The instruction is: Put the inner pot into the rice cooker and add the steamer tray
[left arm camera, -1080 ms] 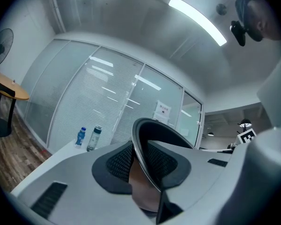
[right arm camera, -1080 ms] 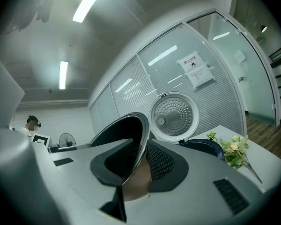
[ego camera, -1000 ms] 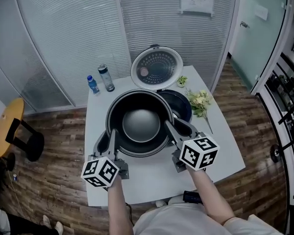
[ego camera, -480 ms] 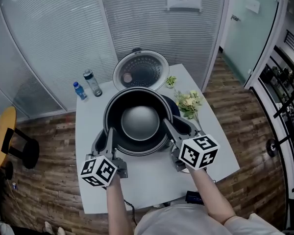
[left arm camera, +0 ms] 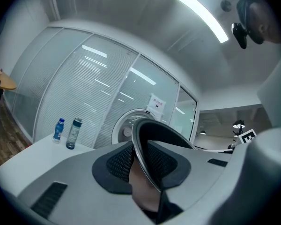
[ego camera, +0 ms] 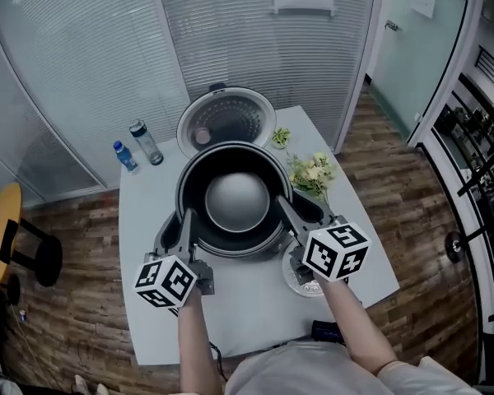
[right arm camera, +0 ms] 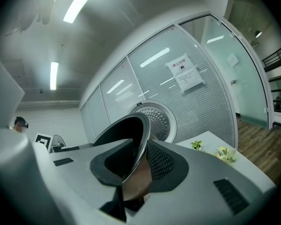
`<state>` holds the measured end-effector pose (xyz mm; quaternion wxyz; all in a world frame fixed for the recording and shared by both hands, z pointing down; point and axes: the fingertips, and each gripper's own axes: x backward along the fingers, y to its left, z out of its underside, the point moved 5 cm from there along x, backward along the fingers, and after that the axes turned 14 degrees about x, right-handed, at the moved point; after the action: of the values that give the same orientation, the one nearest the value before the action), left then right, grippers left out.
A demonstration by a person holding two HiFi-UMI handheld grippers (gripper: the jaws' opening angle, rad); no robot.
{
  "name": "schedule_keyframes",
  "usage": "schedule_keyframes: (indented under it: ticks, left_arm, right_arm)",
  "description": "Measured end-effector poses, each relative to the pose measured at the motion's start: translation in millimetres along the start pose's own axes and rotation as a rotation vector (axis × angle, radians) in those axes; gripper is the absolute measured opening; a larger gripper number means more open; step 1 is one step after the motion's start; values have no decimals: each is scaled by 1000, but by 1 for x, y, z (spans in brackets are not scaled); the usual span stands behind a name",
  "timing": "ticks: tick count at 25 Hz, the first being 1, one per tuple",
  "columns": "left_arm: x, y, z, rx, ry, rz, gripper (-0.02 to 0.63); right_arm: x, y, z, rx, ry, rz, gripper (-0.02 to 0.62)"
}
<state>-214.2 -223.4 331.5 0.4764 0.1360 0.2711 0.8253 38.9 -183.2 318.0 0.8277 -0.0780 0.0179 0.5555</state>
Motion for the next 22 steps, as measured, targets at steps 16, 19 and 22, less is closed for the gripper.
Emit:
schedule_keyframes:
  ticks: [16, 19, 22]
  left_arm:
    - [-39, 6, 27, 17, 78, -12, 92]
    - [-45, 7, 28, 20, 88, -19, 92]
    - [-51, 12, 32, 22, 102, -27, 92]
  right_arm:
    - [-9, -34, 24, -37, 42, 30, 101]
    - [-14, -40, 26, -48, 50, 34, 101]
    - [-19, -44, 31, -59, 65, 32, 101]
